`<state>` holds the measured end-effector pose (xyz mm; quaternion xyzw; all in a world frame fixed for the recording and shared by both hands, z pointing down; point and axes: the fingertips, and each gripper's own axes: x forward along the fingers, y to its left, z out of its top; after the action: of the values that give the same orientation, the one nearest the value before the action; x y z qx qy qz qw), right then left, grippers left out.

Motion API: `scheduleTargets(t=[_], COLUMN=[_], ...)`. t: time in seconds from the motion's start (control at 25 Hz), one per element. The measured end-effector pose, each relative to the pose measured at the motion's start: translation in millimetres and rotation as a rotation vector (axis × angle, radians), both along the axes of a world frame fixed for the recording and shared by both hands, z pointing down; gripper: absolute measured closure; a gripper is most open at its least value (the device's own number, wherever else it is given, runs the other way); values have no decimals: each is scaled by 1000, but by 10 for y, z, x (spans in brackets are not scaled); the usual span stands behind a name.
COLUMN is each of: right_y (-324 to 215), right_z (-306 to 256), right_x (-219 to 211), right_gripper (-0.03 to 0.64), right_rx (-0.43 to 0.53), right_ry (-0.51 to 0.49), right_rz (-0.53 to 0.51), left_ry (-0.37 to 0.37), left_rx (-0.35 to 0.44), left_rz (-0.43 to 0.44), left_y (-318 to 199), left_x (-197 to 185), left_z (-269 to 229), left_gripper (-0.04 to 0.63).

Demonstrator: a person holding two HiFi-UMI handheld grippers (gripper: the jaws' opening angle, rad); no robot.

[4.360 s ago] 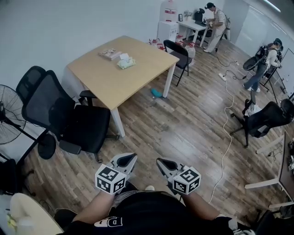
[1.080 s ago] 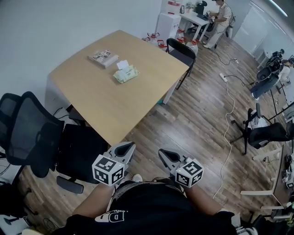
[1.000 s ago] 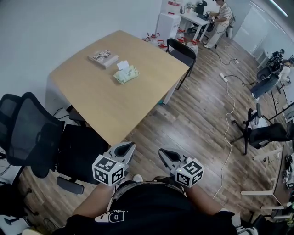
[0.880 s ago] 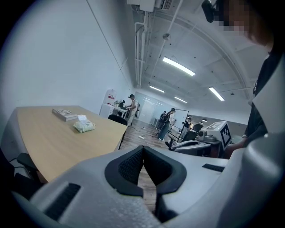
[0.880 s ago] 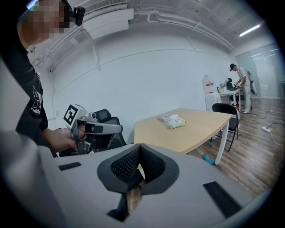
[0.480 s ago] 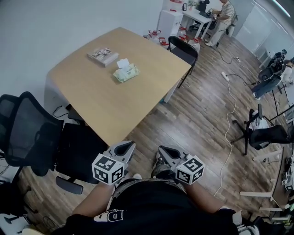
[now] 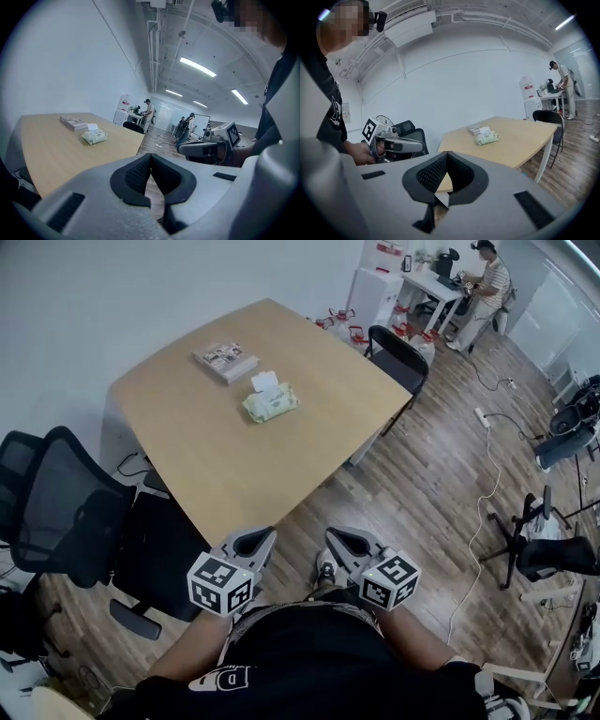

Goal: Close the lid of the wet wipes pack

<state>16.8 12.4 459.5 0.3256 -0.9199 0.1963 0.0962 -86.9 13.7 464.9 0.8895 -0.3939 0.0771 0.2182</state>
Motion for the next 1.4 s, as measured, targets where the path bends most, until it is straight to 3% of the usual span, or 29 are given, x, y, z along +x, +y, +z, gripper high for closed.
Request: scheduleTargets(t=[0.32, 0.84, 1.08, 1.4], right_y=[-813, -1693, -1922, -2114], right_z=[-60, -62, -45, -74], right_x=[235, 799, 831, 584], right_gripper=[614, 614, 614, 614], right_rx=[6, -5, -1, -9], right_ry=[-1, -38, -61, -77], right_rz=[-84, -205, -246, -233], left_ry=[-12, -59, -92, -120], left_rx=[-4, -10, 5, -7], left_rz=[-81, -197, -249, -240], left_y=[-779, -1624, -1846, -2057], left_x=[263, 812, 816, 505], left_z=[-67, -132, -153, -142], left_gripper=[578, 578, 578, 578])
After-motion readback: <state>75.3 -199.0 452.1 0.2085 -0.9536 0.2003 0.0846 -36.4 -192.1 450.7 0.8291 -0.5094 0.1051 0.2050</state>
